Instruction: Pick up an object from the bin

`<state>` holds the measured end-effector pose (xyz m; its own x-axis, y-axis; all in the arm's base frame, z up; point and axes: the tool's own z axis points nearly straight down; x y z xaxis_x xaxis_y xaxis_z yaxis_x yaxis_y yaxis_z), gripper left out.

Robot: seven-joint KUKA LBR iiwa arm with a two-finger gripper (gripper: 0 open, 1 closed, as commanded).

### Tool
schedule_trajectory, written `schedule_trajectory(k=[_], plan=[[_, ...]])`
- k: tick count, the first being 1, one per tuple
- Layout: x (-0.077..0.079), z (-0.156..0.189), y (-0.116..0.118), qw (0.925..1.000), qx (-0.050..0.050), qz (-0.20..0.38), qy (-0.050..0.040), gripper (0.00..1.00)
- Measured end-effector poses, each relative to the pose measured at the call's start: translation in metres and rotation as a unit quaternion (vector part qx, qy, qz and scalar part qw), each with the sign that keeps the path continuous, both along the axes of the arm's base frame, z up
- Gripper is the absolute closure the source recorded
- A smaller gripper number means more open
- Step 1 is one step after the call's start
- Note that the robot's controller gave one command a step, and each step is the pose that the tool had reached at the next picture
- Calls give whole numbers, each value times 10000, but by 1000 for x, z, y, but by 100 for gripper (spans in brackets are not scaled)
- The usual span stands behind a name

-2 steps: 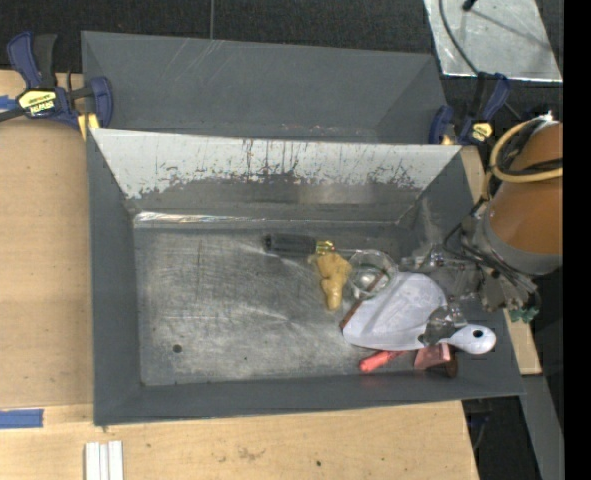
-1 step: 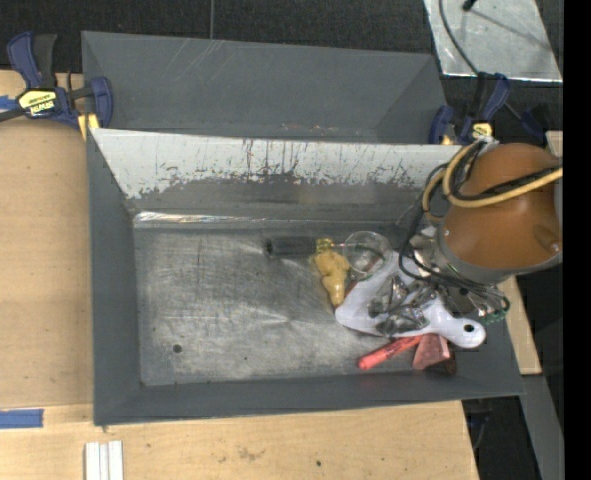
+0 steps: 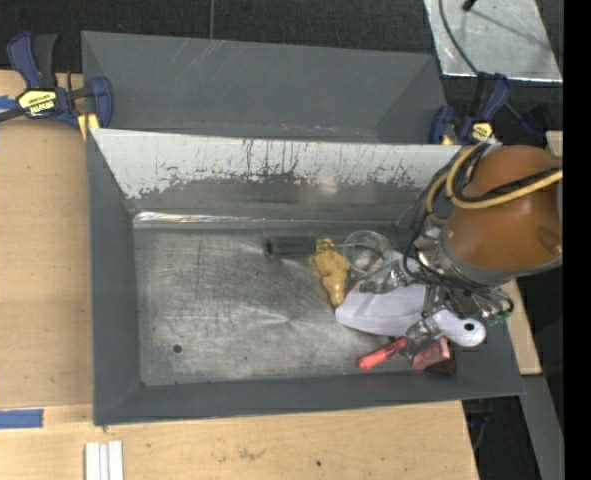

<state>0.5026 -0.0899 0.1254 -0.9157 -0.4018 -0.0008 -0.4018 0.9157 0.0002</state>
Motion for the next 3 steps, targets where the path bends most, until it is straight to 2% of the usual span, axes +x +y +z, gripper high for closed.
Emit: schedule_trajectory(k=[1, 2, 3], plan=[[0, 0, 0, 10000, -1, 2, 0, 0], [-5, -14, -19, 9996, 0, 271, -13, 0], [-4, -46, -14, 9997, 7, 205, -162, 100]])
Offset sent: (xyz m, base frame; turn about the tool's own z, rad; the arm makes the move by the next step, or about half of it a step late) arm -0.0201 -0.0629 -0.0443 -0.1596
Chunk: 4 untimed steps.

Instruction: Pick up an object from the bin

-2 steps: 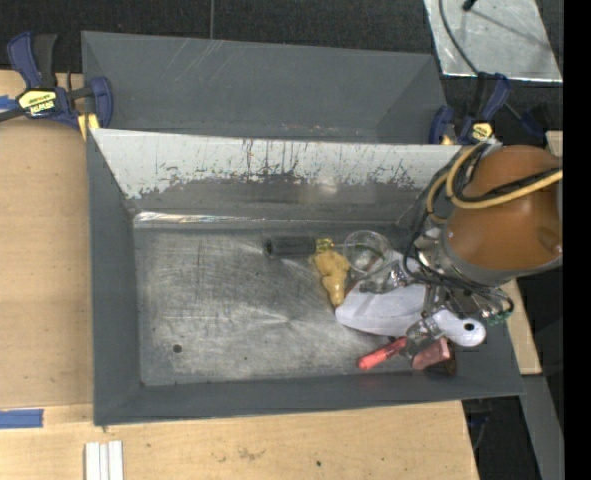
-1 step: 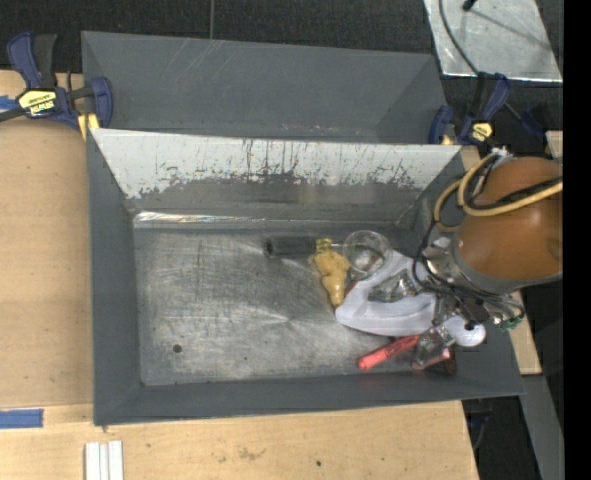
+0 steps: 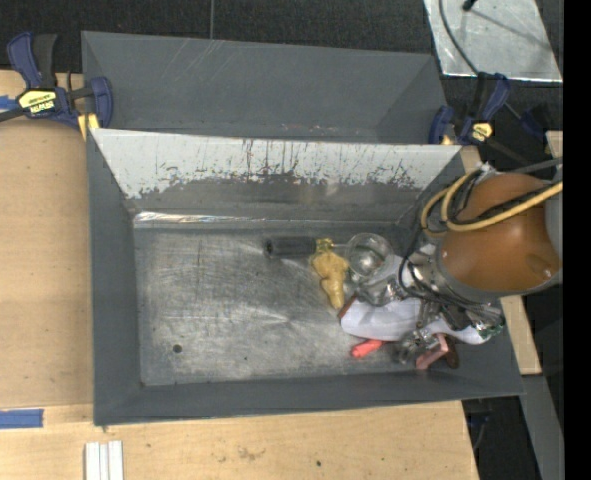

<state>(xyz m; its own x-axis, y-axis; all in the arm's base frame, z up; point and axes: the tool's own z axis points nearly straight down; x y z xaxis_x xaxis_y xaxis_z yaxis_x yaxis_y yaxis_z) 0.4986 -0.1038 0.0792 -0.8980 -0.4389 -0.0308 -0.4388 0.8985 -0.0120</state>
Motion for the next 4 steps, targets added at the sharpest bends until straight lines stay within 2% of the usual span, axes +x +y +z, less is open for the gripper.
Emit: schedule_trajectory(k=[1, 2, 3, 4], plan=[[0, 0, 0, 10000, 0, 1, 0, 100], [-12, 112, -33, 9999, -10, 31, 155, 100], [-12, 112, -33, 9999, -10, 29, 155, 100], [-10, 166, -35, 9995, -9, 268, 177, 100]])
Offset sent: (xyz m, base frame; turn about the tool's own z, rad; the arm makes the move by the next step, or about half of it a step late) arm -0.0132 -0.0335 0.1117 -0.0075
